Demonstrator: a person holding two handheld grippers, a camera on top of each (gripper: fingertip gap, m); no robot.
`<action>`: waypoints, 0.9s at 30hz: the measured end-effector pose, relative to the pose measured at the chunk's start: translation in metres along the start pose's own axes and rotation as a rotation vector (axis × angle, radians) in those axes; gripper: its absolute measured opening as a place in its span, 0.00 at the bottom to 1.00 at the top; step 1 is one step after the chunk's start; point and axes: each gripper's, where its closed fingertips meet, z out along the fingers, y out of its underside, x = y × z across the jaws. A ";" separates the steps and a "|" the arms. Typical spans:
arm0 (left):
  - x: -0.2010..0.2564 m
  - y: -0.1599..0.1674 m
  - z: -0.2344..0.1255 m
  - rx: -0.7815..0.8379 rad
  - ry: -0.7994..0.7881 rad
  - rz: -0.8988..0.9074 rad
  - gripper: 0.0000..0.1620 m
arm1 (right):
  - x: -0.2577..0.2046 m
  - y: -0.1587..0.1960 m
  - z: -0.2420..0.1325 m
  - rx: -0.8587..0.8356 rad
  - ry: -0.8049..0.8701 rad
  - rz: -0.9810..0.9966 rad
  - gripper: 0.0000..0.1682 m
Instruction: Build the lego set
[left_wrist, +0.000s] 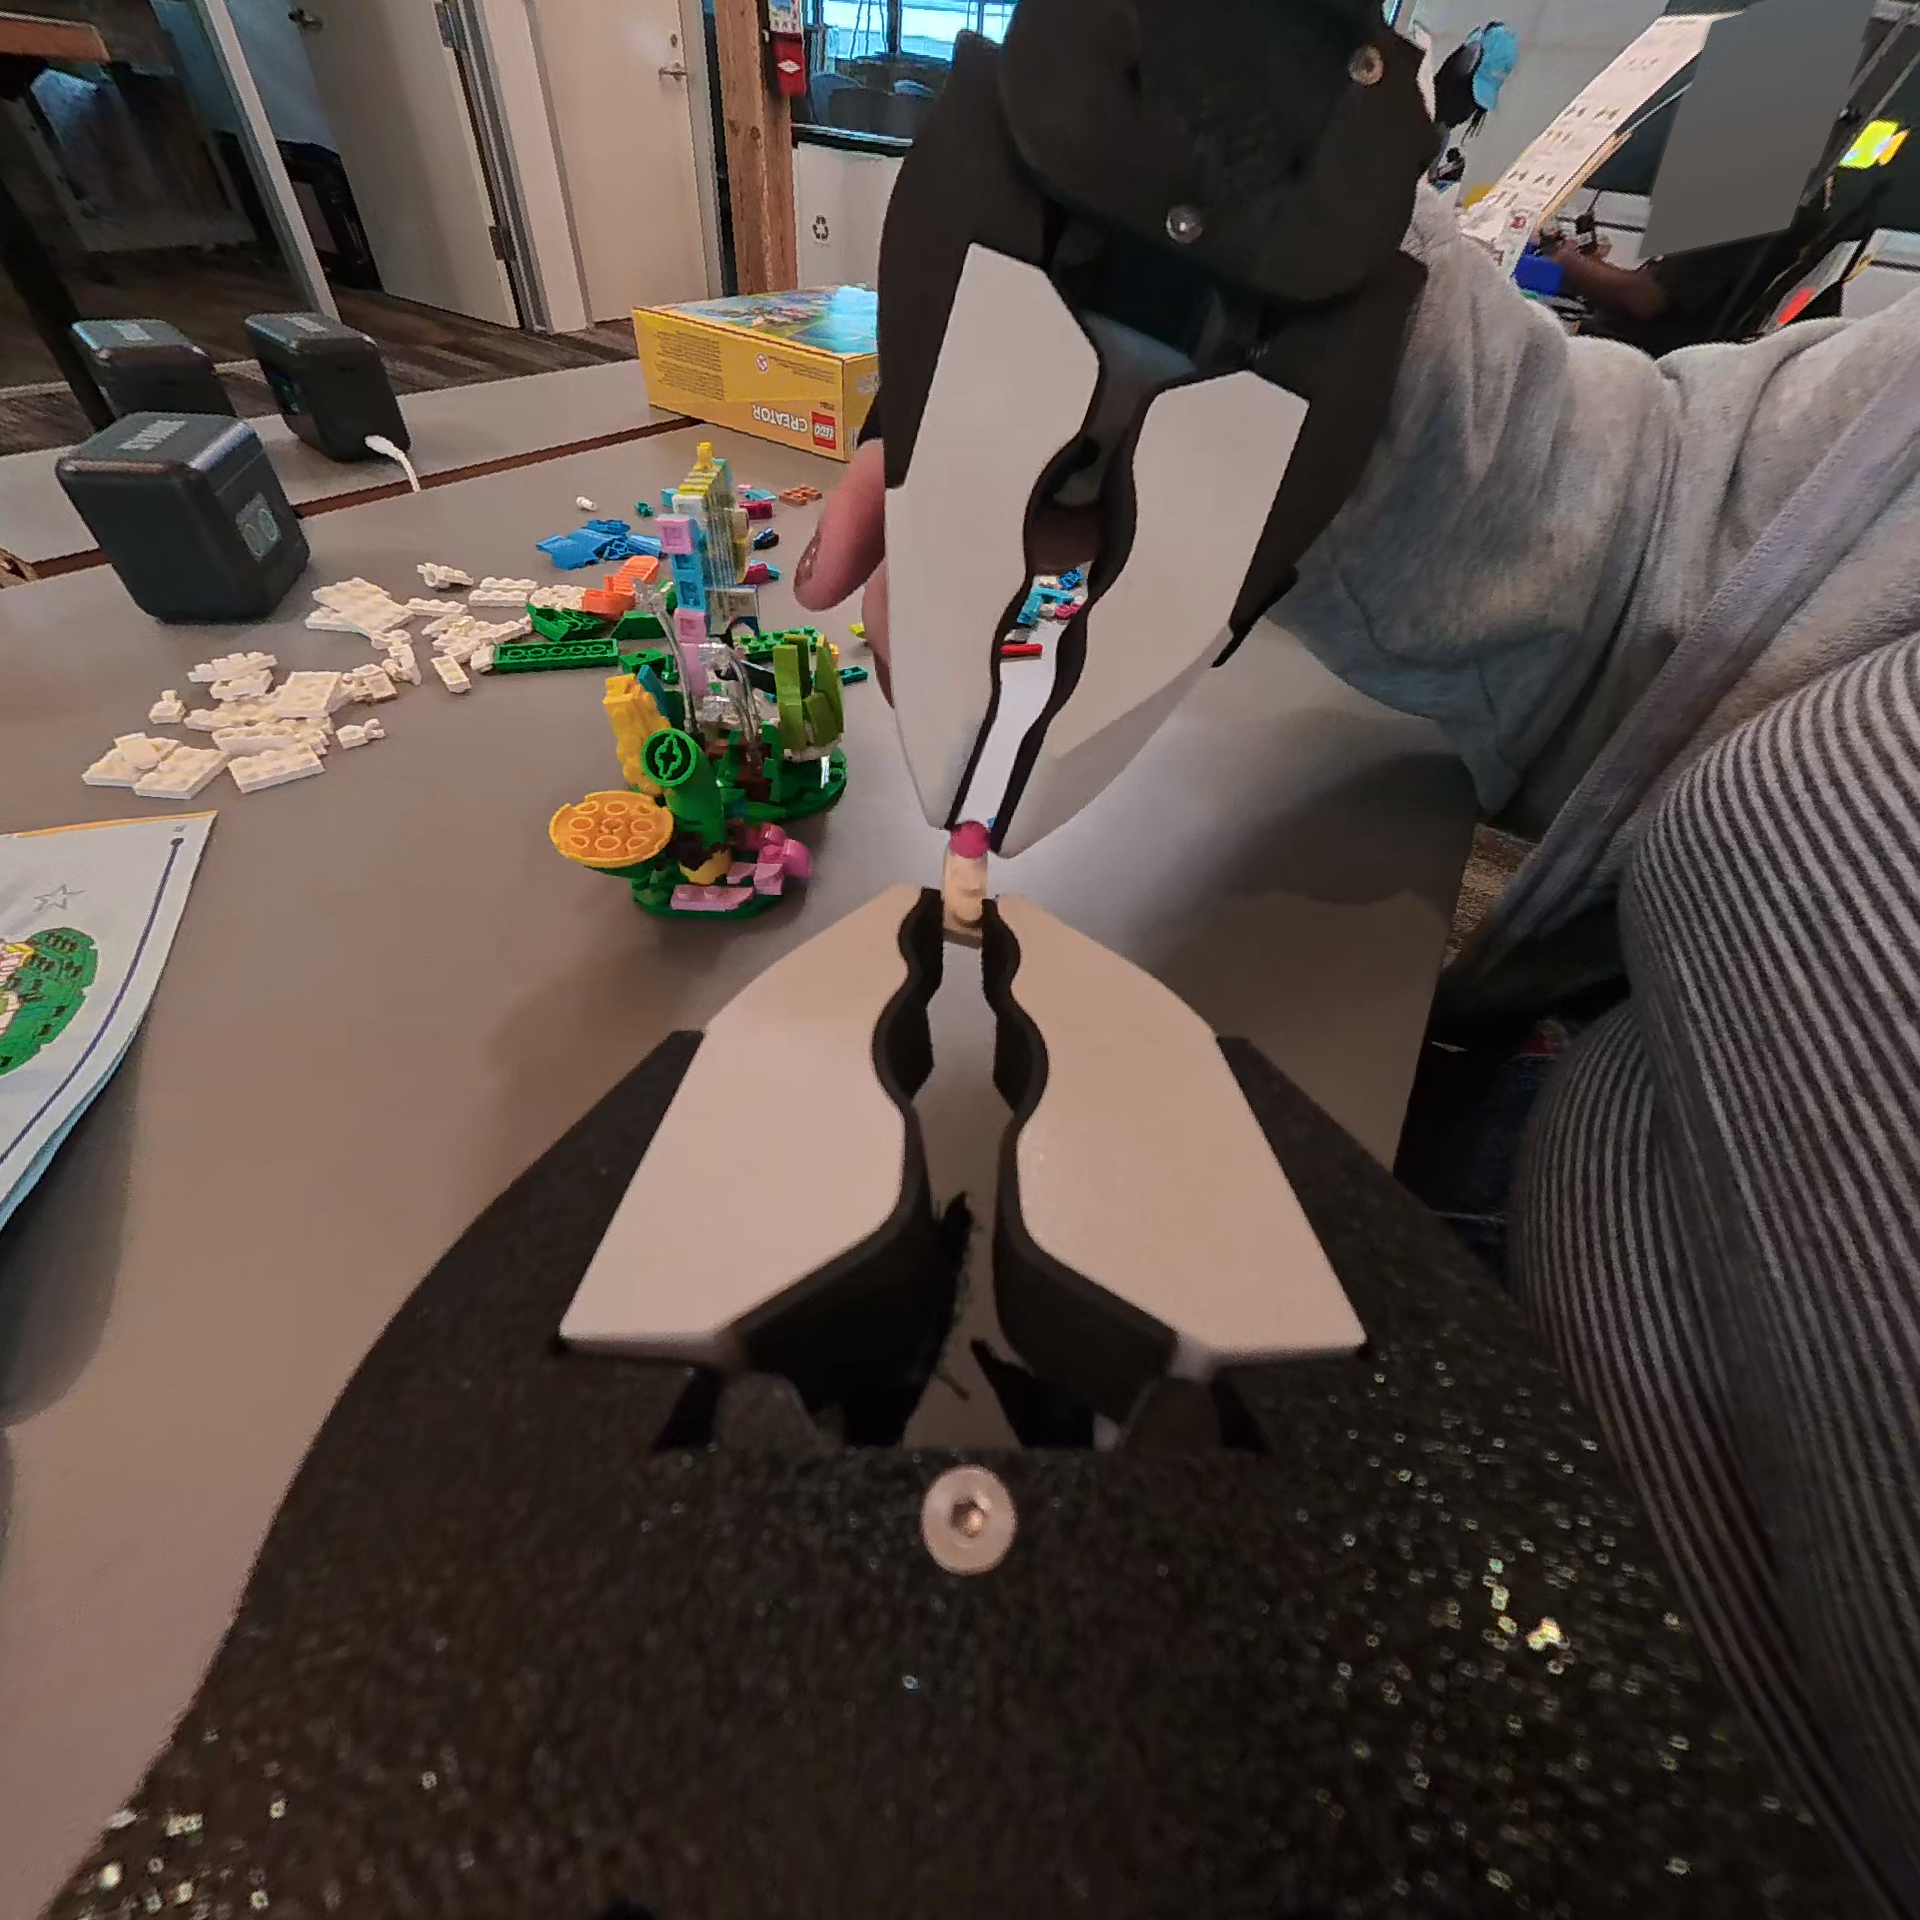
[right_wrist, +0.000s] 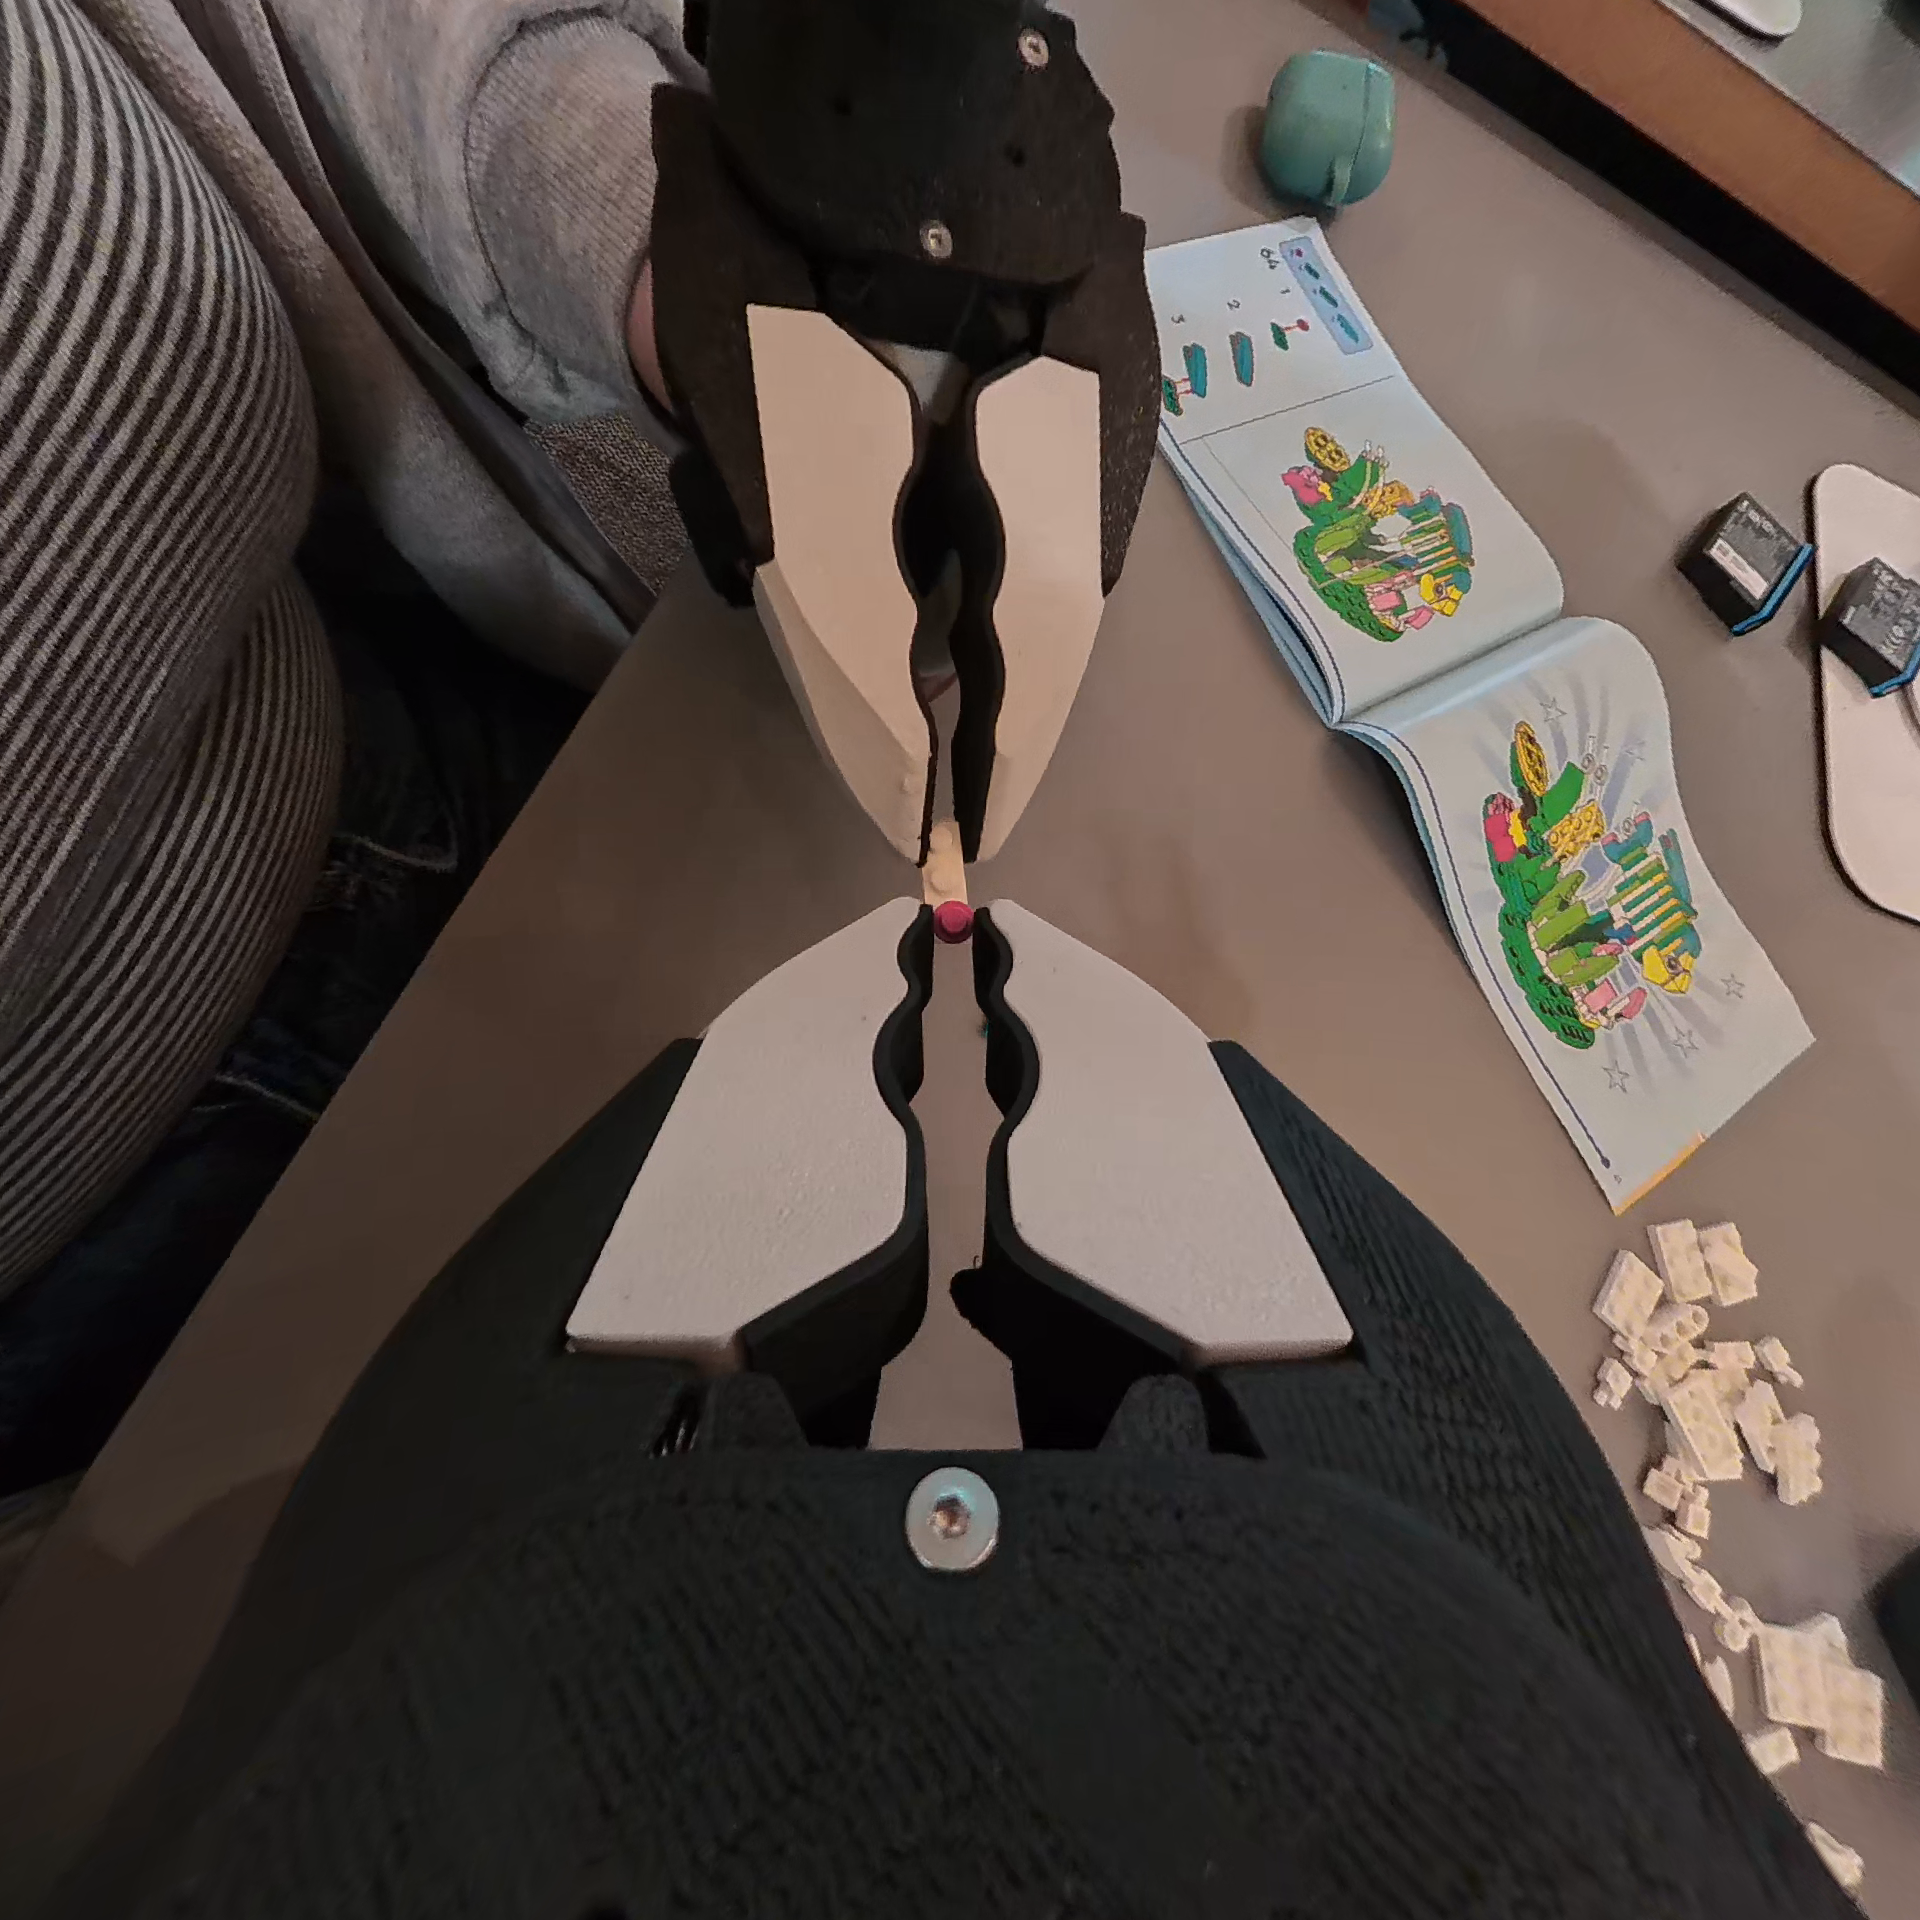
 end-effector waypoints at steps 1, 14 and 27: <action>0.000 0.000 0.000 0.000 0.002 -0.001 0.04 | 0.000 0.000 0.000 -0.001 -0.001 -0.003 0.04; 0.003 0.000 0.002 0.010 0.021 -0.029 0.04 | -0.004 0.002 0.001 -0.035 -0.019 -0.010 0.04; 0.003 -0.001 0.001 0.018 0.037 -0.046 0.04 | -0.005 0.004 0.002 -0.035 -0.032 0.007 0.04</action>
